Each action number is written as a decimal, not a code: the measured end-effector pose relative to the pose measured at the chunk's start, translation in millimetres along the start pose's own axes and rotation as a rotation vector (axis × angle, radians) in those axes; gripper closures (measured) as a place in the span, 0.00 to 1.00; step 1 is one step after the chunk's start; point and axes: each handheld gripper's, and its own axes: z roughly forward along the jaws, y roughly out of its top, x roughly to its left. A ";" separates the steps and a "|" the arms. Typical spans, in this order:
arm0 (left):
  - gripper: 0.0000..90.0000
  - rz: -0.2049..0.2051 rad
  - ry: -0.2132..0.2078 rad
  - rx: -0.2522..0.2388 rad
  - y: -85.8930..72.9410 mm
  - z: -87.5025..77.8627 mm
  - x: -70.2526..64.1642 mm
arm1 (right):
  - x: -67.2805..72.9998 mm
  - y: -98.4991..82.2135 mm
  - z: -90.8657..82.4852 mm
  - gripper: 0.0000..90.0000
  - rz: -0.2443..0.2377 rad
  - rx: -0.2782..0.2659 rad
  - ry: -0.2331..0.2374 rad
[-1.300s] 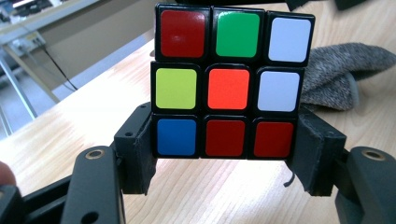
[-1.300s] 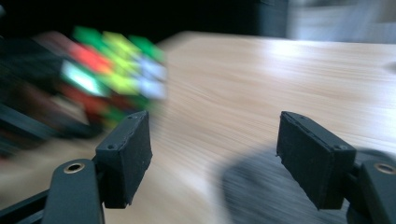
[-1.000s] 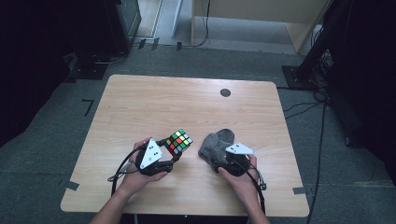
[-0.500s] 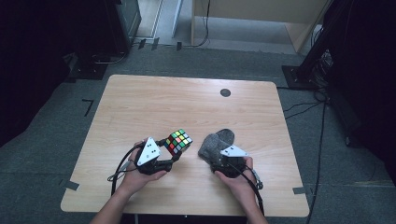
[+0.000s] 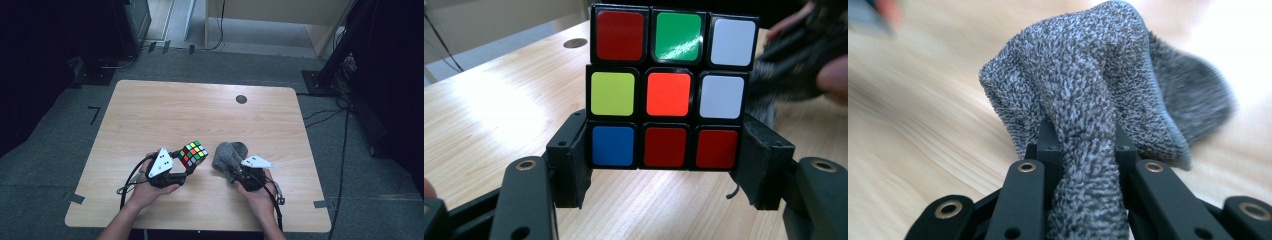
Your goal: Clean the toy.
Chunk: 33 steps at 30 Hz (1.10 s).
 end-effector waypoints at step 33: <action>0.38 0.174 -0.088 0.020 4.3 6.8 -31.0 | 30.1 28.1 -39.8 0.81 0.060 -0.277 0.306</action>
